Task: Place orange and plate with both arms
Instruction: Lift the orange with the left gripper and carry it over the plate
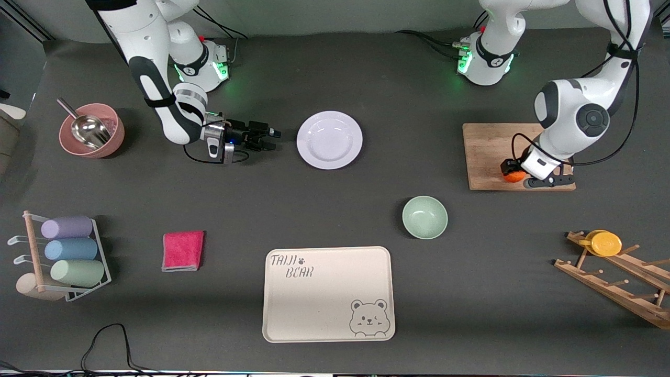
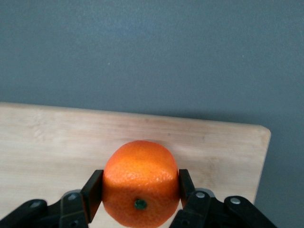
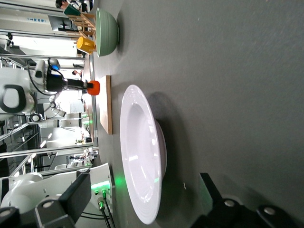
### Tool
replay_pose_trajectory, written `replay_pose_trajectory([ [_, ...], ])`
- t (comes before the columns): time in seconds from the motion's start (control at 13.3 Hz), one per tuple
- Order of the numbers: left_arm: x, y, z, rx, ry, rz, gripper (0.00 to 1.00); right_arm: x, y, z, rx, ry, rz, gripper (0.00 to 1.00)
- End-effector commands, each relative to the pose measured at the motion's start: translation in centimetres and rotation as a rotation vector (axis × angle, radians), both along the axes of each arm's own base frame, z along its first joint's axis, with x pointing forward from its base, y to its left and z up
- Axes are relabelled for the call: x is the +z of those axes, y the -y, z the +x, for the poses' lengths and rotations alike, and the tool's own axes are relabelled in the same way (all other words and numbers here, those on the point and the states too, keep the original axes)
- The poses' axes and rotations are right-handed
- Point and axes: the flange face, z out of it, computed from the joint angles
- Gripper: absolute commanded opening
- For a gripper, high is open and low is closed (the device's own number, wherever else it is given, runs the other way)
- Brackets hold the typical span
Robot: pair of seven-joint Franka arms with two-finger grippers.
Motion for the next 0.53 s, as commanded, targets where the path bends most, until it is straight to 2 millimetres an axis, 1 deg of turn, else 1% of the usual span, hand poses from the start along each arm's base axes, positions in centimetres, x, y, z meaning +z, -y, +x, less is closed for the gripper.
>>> replay_pose_trajectory([
  [0.0,7.6,-0.3,1.3,-0.013,-0.023,-0.002,0.00,-0.7,-0.6,-0.7,0.005,0.011,-0.002,1.00],
  [0.07,10.0,-0.3,1.8,-0.012,-0.040,-0.003,0.00,-0.9,-0.6,-0.8,0.015,0.028,-0.007,0.96],
  [0.15,12.5,-0.4,2.2,-0.010,-0.061,-0.005,0.00,-1.3,-0.5,-1.1,0.022,0.034,-0.013,0.84],
  [0.3,18.7,-0.4,3.2,-0.012,-0.080,-0.004,0.00,-1.6,-0.4,-1.2,0.031,0.044,-0.019,0.60],
  [0.38,21.5,-0.3,3.6,-0.014,-0.103,-0.004,0.00,-1.7,-0.3,-1.3,0.031,0.044,-0.020,0.56],
  [0.45,24.0,-0.3,3.9,-0.014,-0.118,-0.005,0.00,-1.6,-0.4,-1.3,0.032,0.047,-0.019,0.49],
])
